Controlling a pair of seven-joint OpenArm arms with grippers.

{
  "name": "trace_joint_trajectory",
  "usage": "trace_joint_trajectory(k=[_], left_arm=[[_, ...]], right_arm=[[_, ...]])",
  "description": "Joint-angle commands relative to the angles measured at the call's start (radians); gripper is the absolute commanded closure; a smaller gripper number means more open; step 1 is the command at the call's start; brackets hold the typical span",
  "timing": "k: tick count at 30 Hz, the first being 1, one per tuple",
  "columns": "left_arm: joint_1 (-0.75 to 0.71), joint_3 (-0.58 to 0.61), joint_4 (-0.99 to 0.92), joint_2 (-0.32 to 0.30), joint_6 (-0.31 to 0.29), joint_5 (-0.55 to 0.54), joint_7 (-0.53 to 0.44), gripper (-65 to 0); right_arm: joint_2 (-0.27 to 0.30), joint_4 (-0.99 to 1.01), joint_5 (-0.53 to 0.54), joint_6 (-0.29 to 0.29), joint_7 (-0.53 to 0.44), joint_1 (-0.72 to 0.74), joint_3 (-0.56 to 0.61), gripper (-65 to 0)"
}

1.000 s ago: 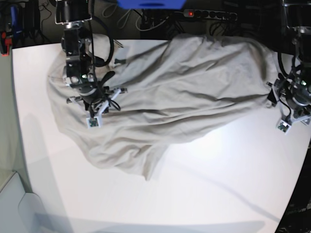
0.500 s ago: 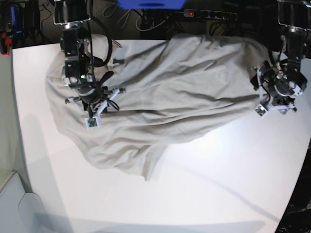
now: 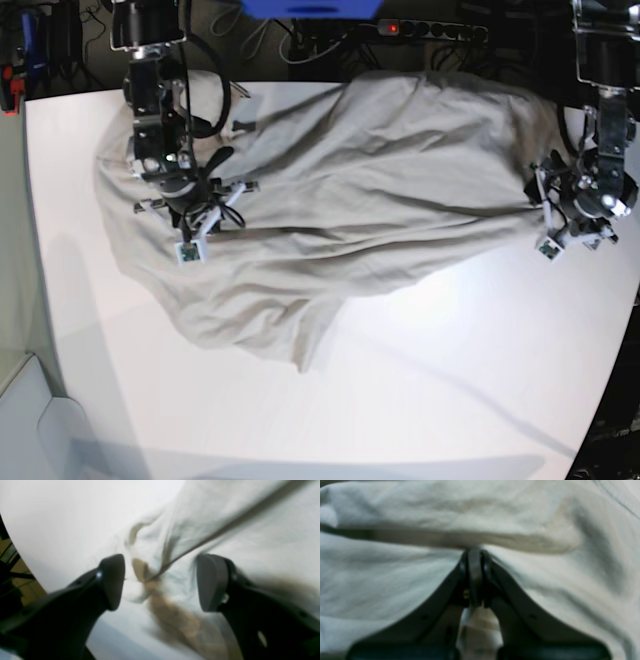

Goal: Layout the t-shirt on the table in an organized manner, then fold the t-shirt properly
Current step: 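Grasp the shirt edge with the left gripper, then pull the grasped edge away from the right gripper with the left gripper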

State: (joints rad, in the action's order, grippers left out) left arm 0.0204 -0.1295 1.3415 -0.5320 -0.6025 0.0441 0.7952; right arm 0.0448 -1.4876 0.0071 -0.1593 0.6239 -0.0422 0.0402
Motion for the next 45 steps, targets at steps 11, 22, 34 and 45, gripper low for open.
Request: trace_joint_trajectory(k=[11, 22, 34, 45], left_arm=[[0.042, -0.005, 0.003, -0.010, 0.002, 0.003, 0.005, -43.6], [0.043, -0.012, 0.034, -0.012, -0.081, 0.000, 0.007, -43.6], [0.062, -0.046, 0.039, -0.010, -0.092, 0.009, 0.007, -43.6], [0.080, -0.046, -0.032, -0.009, -0.096, 0.000, -0.004, -43.4]], right_arm=[[0.007, -0.009, -0.006, 0.004, 0.009, 0.003, -0.003, 0.0], [0.017, -0.009, -0.006, 0.004, 0.009, 0.008, -0.003, 0.0], [0.019, -0.009, -0.006, 0.004, 0.007, 0.009, -0.003, 0.0], [0.019, -0.008, -0.006, 0.004, 0.007, 0.009, -0.003, 0.0]])
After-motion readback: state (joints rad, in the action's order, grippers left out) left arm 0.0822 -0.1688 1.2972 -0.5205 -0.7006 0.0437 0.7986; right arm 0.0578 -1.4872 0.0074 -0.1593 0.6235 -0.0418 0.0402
